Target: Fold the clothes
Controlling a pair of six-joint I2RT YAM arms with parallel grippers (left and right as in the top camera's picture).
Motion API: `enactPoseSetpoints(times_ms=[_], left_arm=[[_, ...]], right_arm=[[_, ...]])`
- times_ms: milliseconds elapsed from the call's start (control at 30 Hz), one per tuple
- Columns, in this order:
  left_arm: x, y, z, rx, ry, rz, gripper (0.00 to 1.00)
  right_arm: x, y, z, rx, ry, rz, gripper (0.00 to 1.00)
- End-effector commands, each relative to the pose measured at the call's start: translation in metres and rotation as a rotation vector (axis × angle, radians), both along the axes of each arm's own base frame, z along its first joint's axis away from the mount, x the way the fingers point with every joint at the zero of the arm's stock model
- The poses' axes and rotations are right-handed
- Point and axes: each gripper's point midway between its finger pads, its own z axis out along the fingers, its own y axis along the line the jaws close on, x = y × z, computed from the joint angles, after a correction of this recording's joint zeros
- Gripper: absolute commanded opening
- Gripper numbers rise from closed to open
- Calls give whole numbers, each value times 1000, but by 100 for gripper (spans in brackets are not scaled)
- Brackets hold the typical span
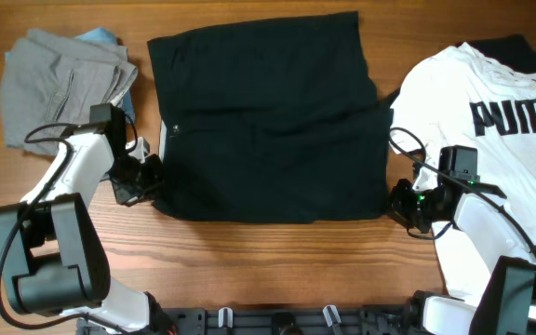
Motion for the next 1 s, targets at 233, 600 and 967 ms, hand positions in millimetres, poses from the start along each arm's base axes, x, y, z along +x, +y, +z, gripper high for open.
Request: enactPoseSetpoints(times_ms=[233,600,967], left_arm=[[13,41,10,89,-42,94,26],[44,-11,14,-46,-182,-74,55],[52,-4,-15,22,-251,-156,49]], right_arm=[[52,-10,77,-37,-107,65,11],[60,-19,54,-79,-92,33,55],[49,-16,19,-85,-102,86,50]])
